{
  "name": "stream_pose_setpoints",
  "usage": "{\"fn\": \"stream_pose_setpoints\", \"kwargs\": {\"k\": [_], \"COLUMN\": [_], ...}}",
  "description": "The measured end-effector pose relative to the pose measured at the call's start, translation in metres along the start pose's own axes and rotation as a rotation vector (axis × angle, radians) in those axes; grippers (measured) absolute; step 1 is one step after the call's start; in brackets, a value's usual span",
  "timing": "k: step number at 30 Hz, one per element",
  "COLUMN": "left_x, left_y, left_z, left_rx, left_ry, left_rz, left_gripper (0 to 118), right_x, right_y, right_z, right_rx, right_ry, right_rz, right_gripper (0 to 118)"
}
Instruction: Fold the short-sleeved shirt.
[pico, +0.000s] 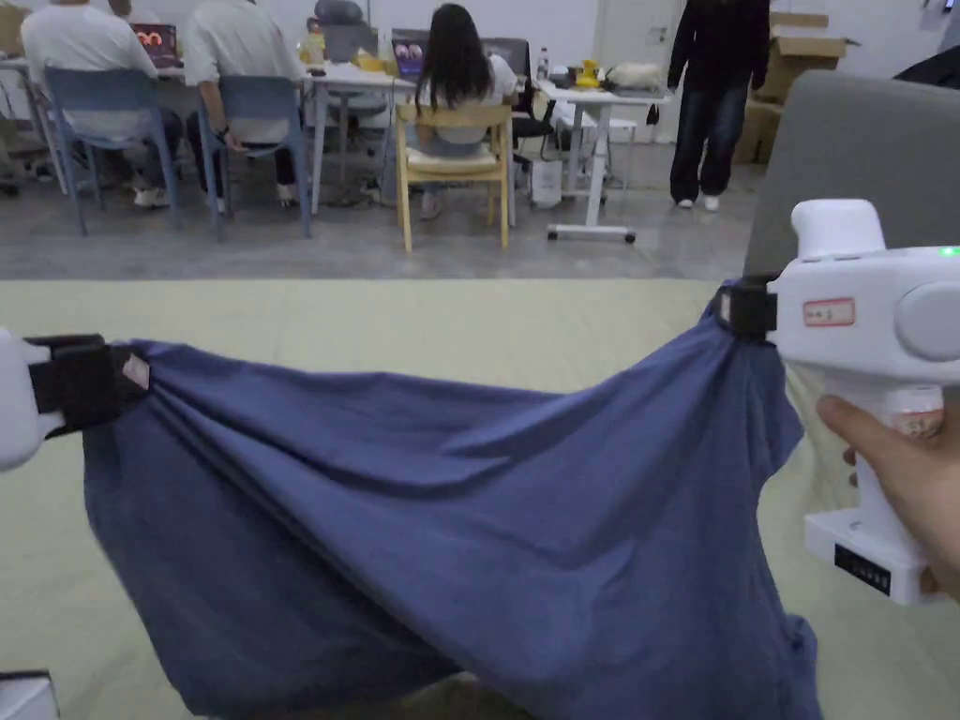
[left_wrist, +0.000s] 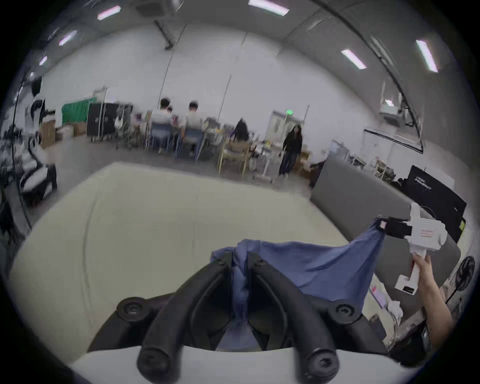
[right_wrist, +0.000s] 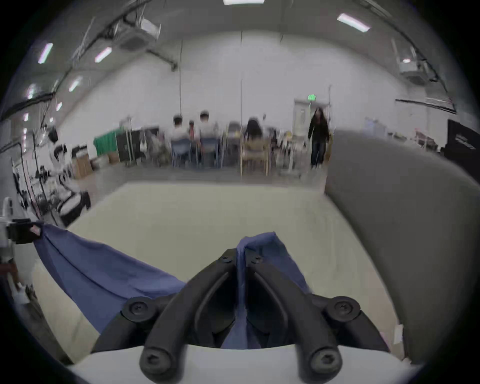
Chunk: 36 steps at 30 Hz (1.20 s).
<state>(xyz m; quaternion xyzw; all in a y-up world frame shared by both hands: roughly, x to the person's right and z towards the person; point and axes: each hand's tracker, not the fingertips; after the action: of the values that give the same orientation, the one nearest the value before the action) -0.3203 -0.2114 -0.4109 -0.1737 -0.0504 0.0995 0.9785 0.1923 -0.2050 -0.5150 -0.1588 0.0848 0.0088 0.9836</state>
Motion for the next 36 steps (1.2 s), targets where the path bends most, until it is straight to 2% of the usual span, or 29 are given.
{"fn": "stream_pose_setpoints", "kwargs": {"k": [3, 6, 10, 14, 18, 23, 25, 29, 30, 33, 36], "left_x": [0.014, 0.029, 0.048, 0.063, 0.056, 0.024, 0.003, -0.036, -0.041, -0.049, -0.050], "left_y": [0.077, 0.151, 0.230, 0.279, 0.294, 0.253, 0.212, 0.134, 0.110, 0.048, 0.008], "left_z": [0.000, -0.001, -0.004, -0.016, -0.045, -0.111, -0.141, -0.201, -0.216, -0.244, -0.256], "left_rx": [0.080, 0.145, 0.230, 0.282, 0.322, 0.278, 0.187, 0.098, 0.063, -0.093, -0.166], "left_ry": [0.011, 0.091, 0.164, 0.233, 0.265, 0.346, 0.352, 0.329, 0.334, 0.310, 0.318], "left_rz": [-0.044, -0.128, -0.190, -0.217, -0.188, -0.187, -0.116, 0.011, 0.037, 0.030, -0.034], "left_gripper": [8, 8, 8, 8, 8, 8, 8, 8, 8, 8, 8], "right_x": [0.016, 0.026, 0.023, 0.017, 0.011, -0.004, -0.006, -0.005, -0.006, -0.010, -0.007], "right_y": [0.074, 0.145, 0.222, 0.270, 0.289, 0.247, 0.213, 0.142, 0.121, 0.058, 0.009], "right_z": [0.027, 0.041, 0.057, 0.044, 0.018, -0.028, -0.057, -0.132, -0.147, -0.180, -0.200], "right_rx": [0.114, 0.212, 0.305, 0.350, 0.366, 0.320, 0.243, 0.130, 0.089, -0.017, -0.076], "right_ry": [-0.025, -0.045, -0.072, -0.102, -0.118, -0.123, -0.110, -0.168, -0.146, -0.117, -0.106], "right_rz": [-0.024, -0.046, -0.081, -0.091, -0.114, -0.058, -0.045, -0.009, -0.011, -0.021, -0.045], "right_gripper": [7, 7, 7, 7, 7, 7, 7, 7, 7, 7, 7]}}
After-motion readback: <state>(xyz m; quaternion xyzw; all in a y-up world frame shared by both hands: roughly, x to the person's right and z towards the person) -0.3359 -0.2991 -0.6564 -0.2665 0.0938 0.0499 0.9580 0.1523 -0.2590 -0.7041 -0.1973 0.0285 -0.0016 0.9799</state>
